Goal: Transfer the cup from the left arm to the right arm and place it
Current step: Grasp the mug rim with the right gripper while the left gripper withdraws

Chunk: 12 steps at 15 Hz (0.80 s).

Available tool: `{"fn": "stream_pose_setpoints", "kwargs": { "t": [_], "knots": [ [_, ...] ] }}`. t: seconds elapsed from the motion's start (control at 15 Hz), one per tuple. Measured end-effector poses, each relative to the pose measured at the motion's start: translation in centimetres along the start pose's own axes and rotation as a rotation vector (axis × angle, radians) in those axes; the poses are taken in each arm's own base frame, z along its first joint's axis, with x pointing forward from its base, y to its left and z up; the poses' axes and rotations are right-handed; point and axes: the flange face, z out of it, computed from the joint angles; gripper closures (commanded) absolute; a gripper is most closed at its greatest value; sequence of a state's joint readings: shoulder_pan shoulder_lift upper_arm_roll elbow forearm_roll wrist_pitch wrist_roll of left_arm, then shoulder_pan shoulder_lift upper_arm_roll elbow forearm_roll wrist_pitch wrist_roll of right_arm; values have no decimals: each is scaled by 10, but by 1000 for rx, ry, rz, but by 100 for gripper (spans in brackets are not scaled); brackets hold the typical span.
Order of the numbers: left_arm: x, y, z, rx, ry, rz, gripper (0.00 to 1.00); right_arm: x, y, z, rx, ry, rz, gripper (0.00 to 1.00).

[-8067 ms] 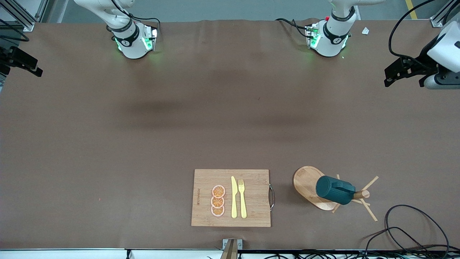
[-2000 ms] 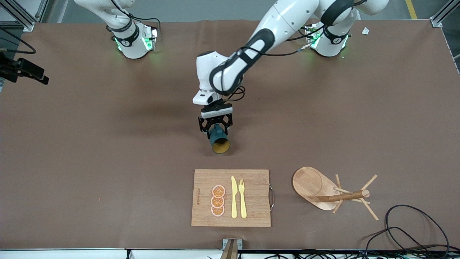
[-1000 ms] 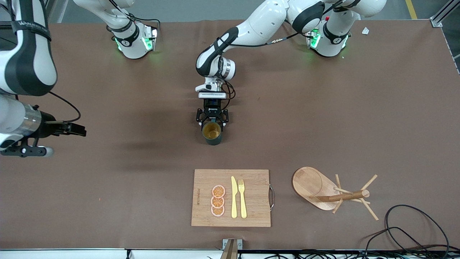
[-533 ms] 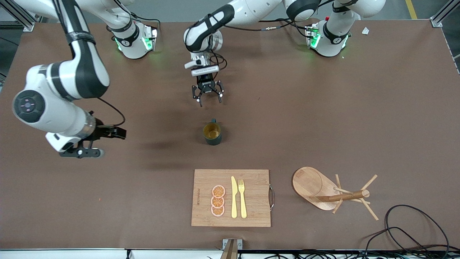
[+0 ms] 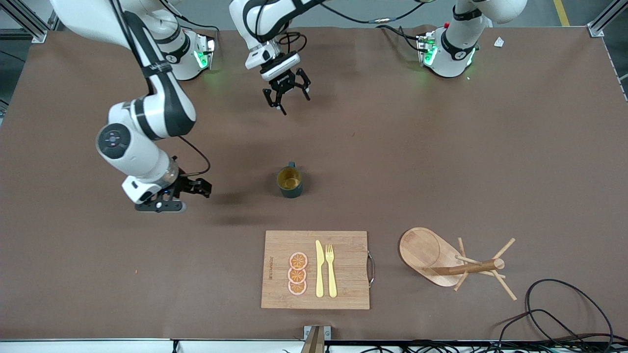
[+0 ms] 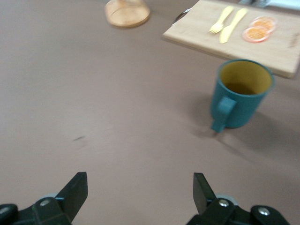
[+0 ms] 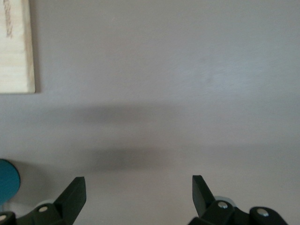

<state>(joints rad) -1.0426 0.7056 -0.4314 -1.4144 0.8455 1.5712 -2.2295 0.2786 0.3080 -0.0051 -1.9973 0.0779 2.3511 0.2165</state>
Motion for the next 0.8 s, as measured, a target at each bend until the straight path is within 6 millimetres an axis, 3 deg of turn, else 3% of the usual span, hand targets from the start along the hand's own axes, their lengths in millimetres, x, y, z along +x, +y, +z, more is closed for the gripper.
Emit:
{"fn": "stream_pose_setpoints", "kwargs": {
  "t": [0.2, 0.33, 0.47, 0.67, 0.8],
  "knots": [
    [84, -10, -23, 51, -123, -4, 1, -13, -38, 6, 13, -9, -52, 0],
    [148, -15, -26, 69, -194, 0, 1, -25, -71, 7, 64, -22, -48, 0],
    [219, -20, -15, 77, -246, 18, 1, -38, -104, 9, 120, -40, -29, 0],
    [320, -33, 17, 84, -323, 50, 1, -58, -150, 20, 133, -42, -5, 1],
    [387, -46, 31, 54, -352, 103, 0, -71, -182, 33, 129, -51, 0, 6]
  ]
}}
